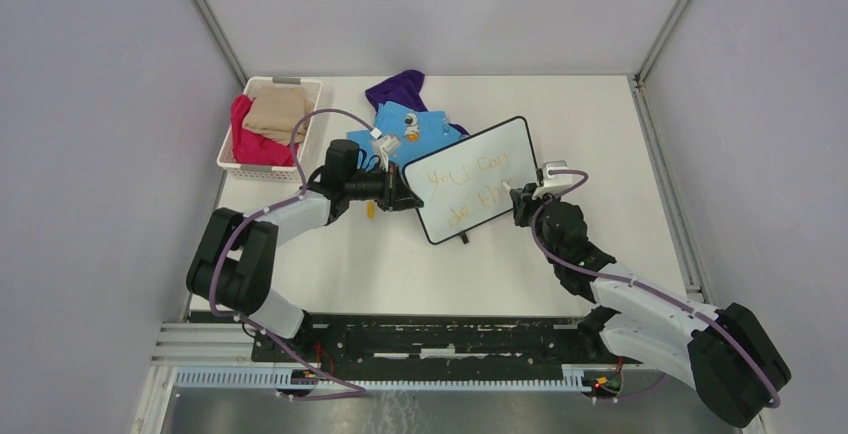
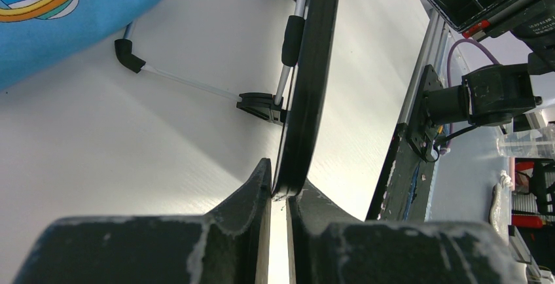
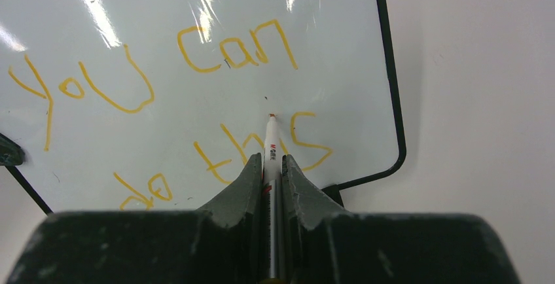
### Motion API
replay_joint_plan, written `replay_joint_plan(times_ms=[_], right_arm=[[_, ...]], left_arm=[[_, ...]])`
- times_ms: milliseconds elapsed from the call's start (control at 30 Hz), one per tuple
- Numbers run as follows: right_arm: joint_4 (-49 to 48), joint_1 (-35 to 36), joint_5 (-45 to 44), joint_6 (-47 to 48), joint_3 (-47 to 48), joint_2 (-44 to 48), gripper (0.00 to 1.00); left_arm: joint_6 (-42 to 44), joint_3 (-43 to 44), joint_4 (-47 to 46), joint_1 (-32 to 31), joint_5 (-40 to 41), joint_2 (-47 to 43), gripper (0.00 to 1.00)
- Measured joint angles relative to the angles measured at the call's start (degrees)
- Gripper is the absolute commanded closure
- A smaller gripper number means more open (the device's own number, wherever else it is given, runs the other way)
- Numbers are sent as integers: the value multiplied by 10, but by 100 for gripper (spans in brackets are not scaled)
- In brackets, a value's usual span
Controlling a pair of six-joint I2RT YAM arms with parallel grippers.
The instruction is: Write a sentence on the whiteboard
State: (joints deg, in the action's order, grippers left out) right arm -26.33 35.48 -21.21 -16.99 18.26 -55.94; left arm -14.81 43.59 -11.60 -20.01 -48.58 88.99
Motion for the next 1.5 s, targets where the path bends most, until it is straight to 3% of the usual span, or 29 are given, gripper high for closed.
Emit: replay_joint_plan(times_ms=[700,1200,1500], right_arm=[[5,0,2,-9,-13,12,100],[56,0,-59,-16,-48,203,100],[75,-12,-70,-38,-110,206,100]], left_arm=[[0,3,5,0,2,0,98],[0,3,6,0,2,0,98],[1,3,7,0,2,0,98]])
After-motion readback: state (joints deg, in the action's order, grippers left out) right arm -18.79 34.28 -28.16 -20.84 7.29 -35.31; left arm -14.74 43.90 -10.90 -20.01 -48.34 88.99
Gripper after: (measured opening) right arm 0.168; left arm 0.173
